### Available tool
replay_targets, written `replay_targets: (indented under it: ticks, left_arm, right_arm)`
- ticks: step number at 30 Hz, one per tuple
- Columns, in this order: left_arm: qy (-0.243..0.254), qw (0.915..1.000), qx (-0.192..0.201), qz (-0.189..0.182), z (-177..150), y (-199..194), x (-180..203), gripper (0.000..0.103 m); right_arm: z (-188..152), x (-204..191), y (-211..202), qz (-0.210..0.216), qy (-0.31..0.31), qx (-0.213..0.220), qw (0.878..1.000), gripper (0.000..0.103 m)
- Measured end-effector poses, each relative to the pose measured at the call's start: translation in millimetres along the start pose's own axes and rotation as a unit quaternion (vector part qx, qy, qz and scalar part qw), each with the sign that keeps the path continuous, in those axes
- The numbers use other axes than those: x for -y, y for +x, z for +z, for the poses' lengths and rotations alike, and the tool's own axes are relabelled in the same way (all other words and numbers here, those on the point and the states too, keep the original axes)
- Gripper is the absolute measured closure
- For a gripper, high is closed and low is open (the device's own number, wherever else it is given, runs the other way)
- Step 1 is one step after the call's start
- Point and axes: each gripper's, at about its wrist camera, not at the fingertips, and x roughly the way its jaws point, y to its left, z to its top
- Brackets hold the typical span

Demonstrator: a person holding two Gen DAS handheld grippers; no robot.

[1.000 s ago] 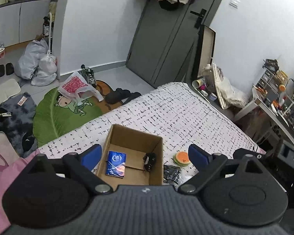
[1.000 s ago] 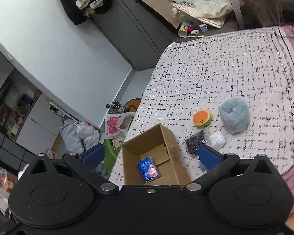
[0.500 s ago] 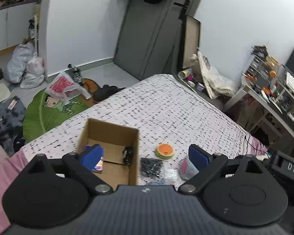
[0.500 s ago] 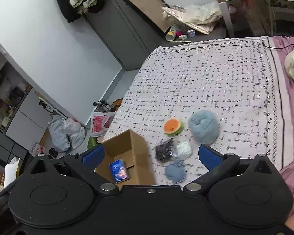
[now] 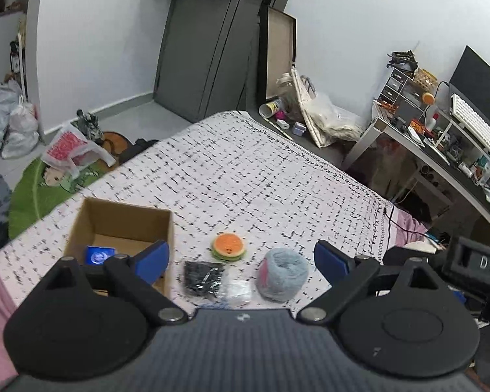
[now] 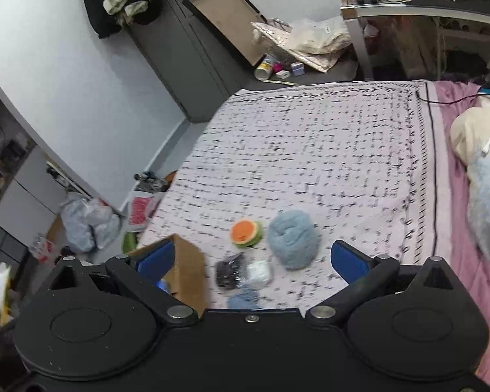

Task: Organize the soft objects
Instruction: 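Withdraw both grippers from the box back toward the plush cup, then close the right gripper on the fluffy blue-grey plush cup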

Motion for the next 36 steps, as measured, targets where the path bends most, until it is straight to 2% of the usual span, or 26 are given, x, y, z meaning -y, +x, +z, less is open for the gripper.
replay_targets:
  ticks: [11,14,22,25,29,33,36]
  left_arm:
    - [-0.033,0.9989,-0.034,-0.006,-4,56,6,0.011]
    - [-0.032,0.9986,-0.041,-0.009,-6,72,8,0.011]
    - [-0.023,0.9978,-0.062,-0.007,-17,113,22,0.02]
    - [-0.031,0.9969,-0.071,-0.008,-22,128,25,0.026]
    - [-0.039,0.9957,-0.083,-0.015,-28,145,30,0.036]
    - [-0.043,0.9948,-0.091,-0.016,-32,161,35,0.046]
    - [-0.044,0.9941,-0.098,-0.015,-34,172,39,0.05]
  right_arm:
    - [17,42,51,-0.004,0.045,-0.041,0.998,0.0]
    - [18,47,63,0.002,0.047,-0.039,0.998,0.0]
    - [15,76,92,0.024,0.094,-0.04,0.995,0.001]
    - [12,86,101,0.036,0.122,-0.04,0.991,0.002]
    - [10,94,112,0.033,0.13,-0.046,0.99,0.003]
    - [9,106,123,0.037,0.145,-0.052,0.987,0.009]
    - [8,114,132,0.039,0.157,-0.058,0.985,0.017]
